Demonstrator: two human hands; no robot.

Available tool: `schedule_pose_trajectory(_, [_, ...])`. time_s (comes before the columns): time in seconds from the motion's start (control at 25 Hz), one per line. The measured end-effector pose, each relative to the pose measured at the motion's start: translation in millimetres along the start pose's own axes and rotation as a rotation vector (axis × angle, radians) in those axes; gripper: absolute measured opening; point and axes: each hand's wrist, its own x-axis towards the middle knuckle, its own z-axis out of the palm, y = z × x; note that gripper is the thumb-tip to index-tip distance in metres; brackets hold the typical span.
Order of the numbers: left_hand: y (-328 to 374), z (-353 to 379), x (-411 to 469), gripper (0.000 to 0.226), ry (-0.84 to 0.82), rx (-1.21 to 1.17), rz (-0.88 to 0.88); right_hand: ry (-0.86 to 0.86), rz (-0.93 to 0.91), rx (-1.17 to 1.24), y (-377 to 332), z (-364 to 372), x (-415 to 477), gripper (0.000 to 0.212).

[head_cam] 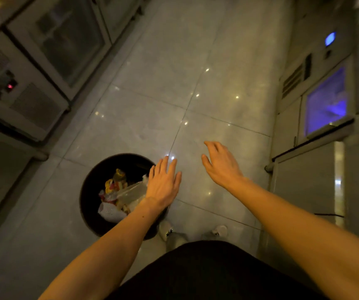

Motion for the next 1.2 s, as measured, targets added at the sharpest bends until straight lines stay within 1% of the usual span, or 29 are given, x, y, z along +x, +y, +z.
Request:
schedule_pose_trajectory(0.08, [47.5, -2.1, 14.3, 0.059, 0.021, 0.045, 0.147, 0.116, 0.073, -0.018, 40.0, -31.3, -19.6, 0.048])
schedule_pose_trajectory(0.12, [64.2, -3.0, 20.9, 0.058, 0.027, 0.045, 0.193, 0.162, 0.092, -0.023, 53.3, -42.2, -26.7, 0.048])
schedule_pose_trajectory(0.28, [185.0, 5.3, 42.1, 0.055, 0.036, 0.078, 0.493, 0.368, 0.293, -0.024, 145.2, -95.8, -85.0, 0.047])
schedule_pose_trajectory(0.36, [246.5, 17.8, 44.2, 0.054, 0.03, 0.097, 0.631, 0.435, 0.401, 0.005, 191.1, -119.1, -122.5, 0.051])
schedule_pose_trajectory(0.44, [304.0, 33.9, 41.3, 0.053, 0.032, 0.1, 0.754, 0.474, 0.494, -0.032, 234.5, -138.1, -165.7, 0.054])
schedule_pose_trajectory(0.56, [388.7, 63.3, 25.0, 0.05, -0.006, 0.115, 0.956, 0.589, 0.657, -0.08, 289.5, -151.8, -240.8, 0.051])
schedule_pose_trajectory(0.64, [427.0, 77.9, 13.3, 0.048, -0.017, 0.114, 1.051, 0.638, 0.749, -0.096, 309.7, -152.2, -276.0, 0.05])
schedule_pose_trajectory(0.84, [509.8, 123.4, -29.5, 0.047, -0.158, 0.084, 1.269, 0.701, 1.038, -0.094, 349.4, -142.2, -371.4, 0.051])
schedule_pose_trajectory(1.04, [560.8, 164.6, -57.0, 0.049, -0.302, 0.077, 1.442, 0.717, 1.323, -0.115, 366.3, -123.9, -437.8, 0.052])
schedule_pose_trajectory(1.2, [590.9, 194.6, -66.3, 0.051, -0.433, 0.096, 1.591, 0.709, 1.556, -0.082, 370.6, -108.2, -465.1, 0.055])
